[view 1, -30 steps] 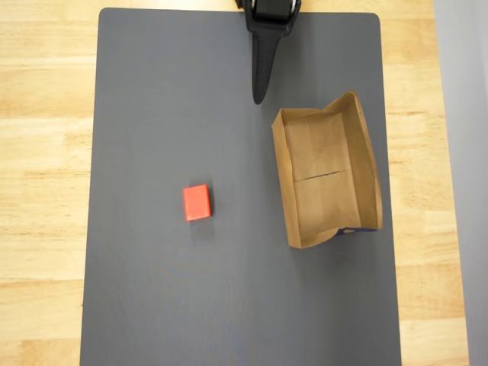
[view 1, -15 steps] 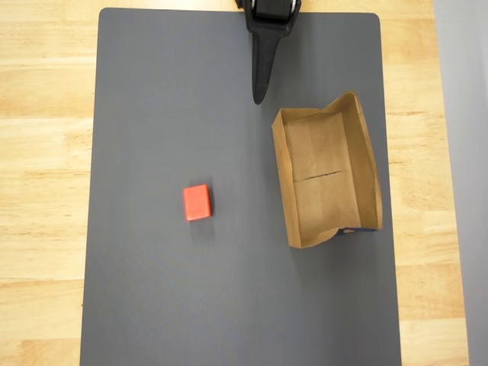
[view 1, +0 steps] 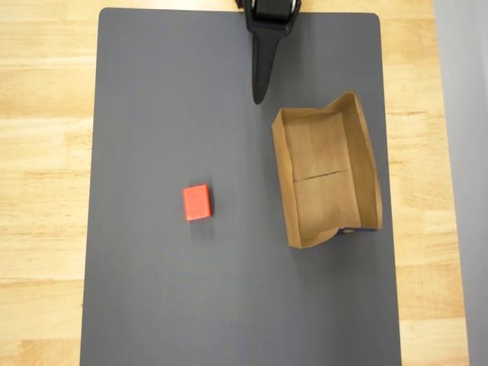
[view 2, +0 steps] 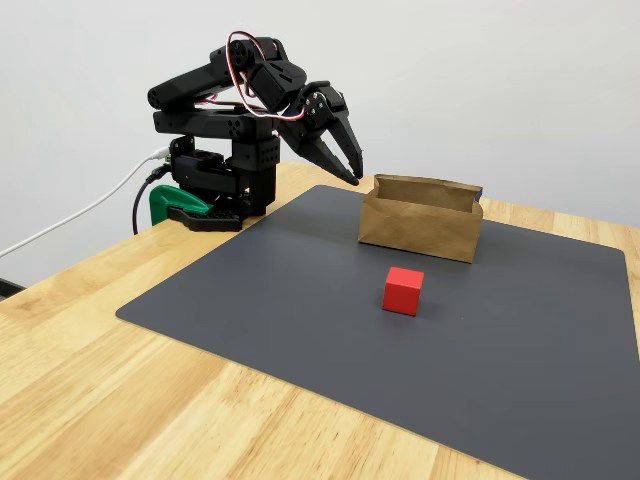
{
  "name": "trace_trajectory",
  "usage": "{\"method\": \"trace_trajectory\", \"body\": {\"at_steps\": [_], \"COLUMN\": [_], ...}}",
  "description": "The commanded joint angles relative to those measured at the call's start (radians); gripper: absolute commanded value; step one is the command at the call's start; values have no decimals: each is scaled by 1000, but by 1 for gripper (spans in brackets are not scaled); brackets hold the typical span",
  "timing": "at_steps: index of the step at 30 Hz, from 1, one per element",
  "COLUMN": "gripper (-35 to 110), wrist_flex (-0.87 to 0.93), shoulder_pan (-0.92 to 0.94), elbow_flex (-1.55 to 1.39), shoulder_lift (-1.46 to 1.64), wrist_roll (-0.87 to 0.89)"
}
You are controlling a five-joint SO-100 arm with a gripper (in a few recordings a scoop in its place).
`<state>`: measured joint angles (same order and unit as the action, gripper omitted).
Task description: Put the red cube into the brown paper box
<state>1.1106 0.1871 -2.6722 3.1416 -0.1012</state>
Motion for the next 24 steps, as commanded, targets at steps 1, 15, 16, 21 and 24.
{"method": "trace_trajectory", "body": {"at_steps": [1, 15, 16, 21, 24], "gripper": [0, 2, 2, 0, 0], "wrist_flex": [-3, -49, -64, -176, -204], "shoulder_pan": [17, 43, 51, 91, 112], "elbow_flex": [0, 15, 21, 55, 124], "shoulder_lift": [2, -66, -81, -190, -276], "wrist_roll": [-6, -38, -55, -206, -230]}}
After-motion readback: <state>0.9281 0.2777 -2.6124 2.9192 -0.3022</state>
